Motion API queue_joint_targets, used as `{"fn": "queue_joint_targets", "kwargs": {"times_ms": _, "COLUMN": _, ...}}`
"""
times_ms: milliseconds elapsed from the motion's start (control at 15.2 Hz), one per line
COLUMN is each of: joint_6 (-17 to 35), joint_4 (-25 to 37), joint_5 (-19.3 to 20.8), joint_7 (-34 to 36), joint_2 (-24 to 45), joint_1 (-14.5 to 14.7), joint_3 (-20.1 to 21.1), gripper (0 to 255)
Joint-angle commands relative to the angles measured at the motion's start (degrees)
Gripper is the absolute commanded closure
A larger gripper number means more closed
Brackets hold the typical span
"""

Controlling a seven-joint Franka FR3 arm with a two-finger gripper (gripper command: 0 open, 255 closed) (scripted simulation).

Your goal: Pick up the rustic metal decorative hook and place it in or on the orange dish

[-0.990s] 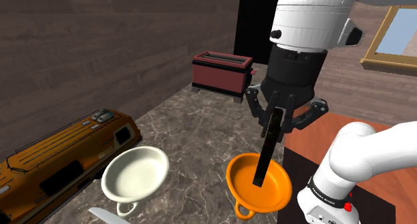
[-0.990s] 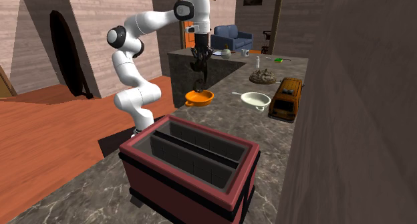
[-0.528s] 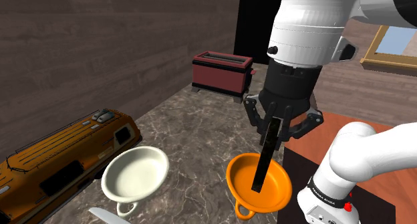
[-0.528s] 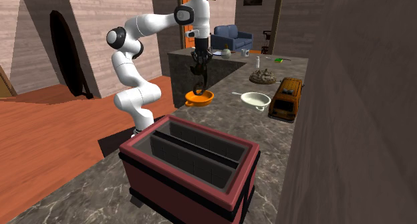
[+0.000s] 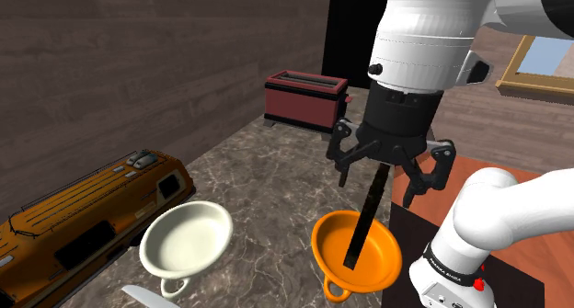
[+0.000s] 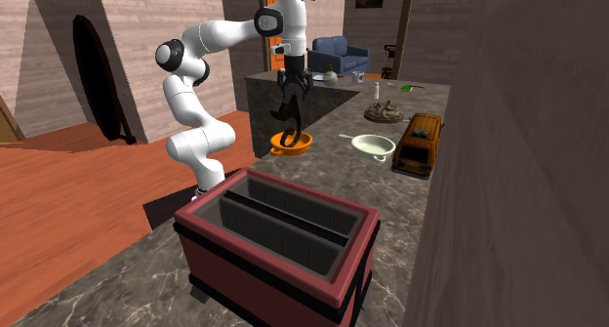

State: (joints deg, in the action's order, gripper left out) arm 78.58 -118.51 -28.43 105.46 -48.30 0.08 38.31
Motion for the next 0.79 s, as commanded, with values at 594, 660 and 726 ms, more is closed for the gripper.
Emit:
{"fn": "queue_joint_targets", "kwargs": {"times_ms": 594, "joint_6": -5.8, "joint_4": 9.4, "joint_5": 1.9, "joint_7": 1.4, "joint_2": 3.8, "joint_1": -1.4, "joint_3": -1.2, "gripper": 0}}
{"fn": "queue_joint_targets", "kwargs": {"times_ms": 660, "joint_6": -5.8, "joint_4": 9.4, "joint_5": 1.9, "joint_7": 1.4, "joint_2": 3.8, "joint_1": -1.4, "joint_3": -1.2, "gripper": 0}}
{"fn": "queue_joint_targets", "kwargs": {"times_ms": 726, "joint_6": -5.8, "joint_4": 9.4, "joint_5": 1.9, "joint_7": 1.4, "joint_2": 3.8, "joint_1": -1.4, "joint_3": -1.2, "gripper": 0}}
